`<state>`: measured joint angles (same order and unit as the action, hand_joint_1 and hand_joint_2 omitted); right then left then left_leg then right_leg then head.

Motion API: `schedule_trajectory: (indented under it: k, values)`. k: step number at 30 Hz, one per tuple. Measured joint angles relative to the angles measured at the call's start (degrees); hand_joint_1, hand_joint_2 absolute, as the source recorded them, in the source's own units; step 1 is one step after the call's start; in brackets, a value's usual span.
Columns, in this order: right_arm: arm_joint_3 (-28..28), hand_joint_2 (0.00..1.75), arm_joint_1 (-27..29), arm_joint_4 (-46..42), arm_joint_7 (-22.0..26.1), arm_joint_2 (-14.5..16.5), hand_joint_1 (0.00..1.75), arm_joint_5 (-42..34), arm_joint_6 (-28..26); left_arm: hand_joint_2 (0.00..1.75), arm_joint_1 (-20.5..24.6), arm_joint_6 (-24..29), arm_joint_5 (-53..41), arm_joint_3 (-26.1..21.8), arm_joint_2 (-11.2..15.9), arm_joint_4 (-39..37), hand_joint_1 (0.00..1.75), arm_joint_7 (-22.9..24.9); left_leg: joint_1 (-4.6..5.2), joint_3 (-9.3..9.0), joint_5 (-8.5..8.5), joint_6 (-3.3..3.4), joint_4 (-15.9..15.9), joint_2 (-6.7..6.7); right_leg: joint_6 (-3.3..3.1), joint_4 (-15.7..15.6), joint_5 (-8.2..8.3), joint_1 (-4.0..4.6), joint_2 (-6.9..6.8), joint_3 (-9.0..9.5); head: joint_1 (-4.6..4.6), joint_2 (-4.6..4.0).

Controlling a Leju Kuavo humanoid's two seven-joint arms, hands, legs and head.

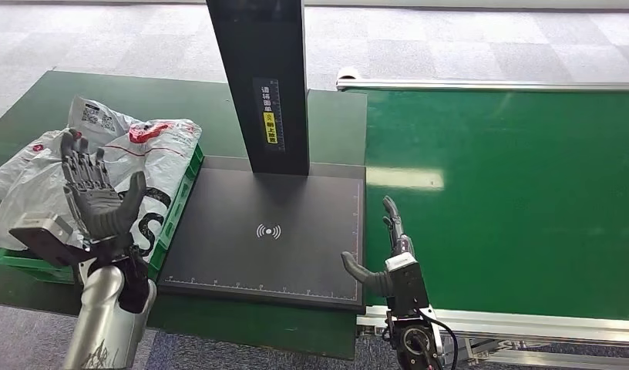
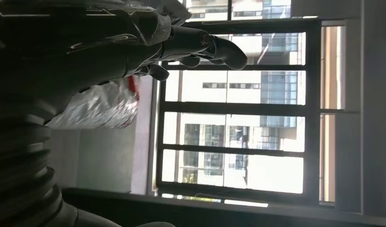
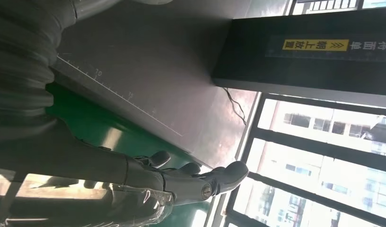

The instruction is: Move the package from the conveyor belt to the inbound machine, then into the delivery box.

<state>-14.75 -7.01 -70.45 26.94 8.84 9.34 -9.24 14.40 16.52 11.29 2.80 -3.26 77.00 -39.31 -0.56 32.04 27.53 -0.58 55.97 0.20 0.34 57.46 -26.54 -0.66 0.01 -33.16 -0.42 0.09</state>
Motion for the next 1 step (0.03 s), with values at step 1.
schedule_trajectory:
  k: [1]
  values:
    - [0.0,1.75,0.0,0.1,-0.1,0.0,0.0,0.0,0.1,1.75,-1.4,-0.2,0.3,0.7,-0.3,0.4,0.0,0.0,0.0,0.0,0.02,0.0,0.0,0.0,0.0,0.0,-0.01,0.0,0.0,0.0,0.01,0.0]
